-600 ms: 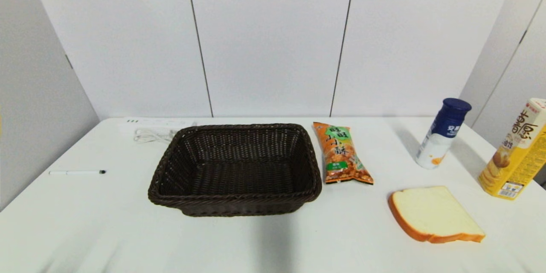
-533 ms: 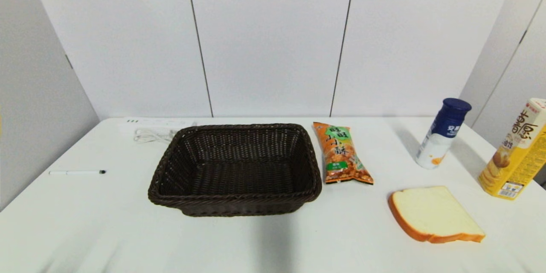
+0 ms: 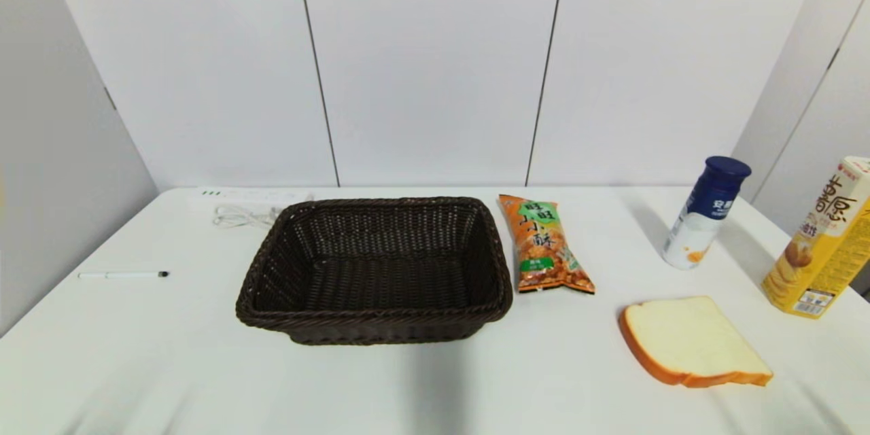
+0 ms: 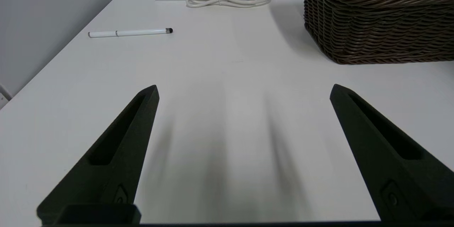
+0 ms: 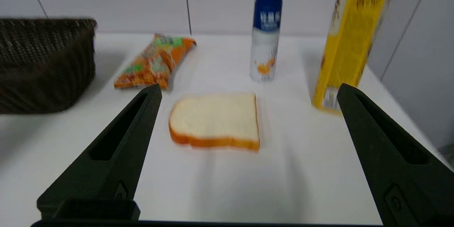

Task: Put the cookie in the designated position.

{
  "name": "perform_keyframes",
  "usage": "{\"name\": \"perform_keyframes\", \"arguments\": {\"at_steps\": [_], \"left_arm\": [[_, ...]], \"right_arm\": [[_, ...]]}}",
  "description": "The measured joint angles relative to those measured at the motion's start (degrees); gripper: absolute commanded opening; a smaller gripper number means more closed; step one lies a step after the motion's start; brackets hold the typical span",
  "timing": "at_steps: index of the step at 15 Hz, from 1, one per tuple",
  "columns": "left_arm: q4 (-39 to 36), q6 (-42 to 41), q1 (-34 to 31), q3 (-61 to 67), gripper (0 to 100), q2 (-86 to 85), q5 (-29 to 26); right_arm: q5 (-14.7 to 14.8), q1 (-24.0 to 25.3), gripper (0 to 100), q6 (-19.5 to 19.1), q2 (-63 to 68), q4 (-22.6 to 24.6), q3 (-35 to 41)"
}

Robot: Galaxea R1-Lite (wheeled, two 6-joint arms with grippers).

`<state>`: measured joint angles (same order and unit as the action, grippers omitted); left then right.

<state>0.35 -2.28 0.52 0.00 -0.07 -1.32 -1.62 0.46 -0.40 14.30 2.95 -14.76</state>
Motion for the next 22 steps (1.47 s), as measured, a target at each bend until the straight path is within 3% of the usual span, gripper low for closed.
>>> {"name": "perform_keyframes", "arguments": {"at_steps": [6, 11, 14, 17, 20, 22], "left_arm": [[0.0, 0.0, 0.0, 0.0, 100, 0.0, 0.0], [0.0, 0.0, 0.0, 0.0, 100, 0.0, 0.0], [0.0, 0.0, 0.0, 0.0, 100, 0.0, 0.0], [0.0, 0.0, 0.0, 0.0, 100, 0.0, 0.0], [0.0, 0.0, 0.0, 0.0, 100, 0.0, 0.0], [0.0, 0.0, 0.0, 0.0, 100, 0.0, 0.0]], "right_arm": [[-8.3, 8.3, 100, -1.2, 27.2, 1.4, -25.1], [-10.0, 15.8, 100, -0.6, 52.9, 0.9, -43.3], [-9.8, 18.1, 100, 1.3, 67.2, -3.1, -53.8], [-4.5, 20.1, 100, 5.2, 80.1, -15.4, -68.3], [6.2, 22.3, 100, 11.1, 91.2, -29.2, -78.3], [10.5, 23.2, 100, 13.6, 96.7, -32.7, -80.5]]}}
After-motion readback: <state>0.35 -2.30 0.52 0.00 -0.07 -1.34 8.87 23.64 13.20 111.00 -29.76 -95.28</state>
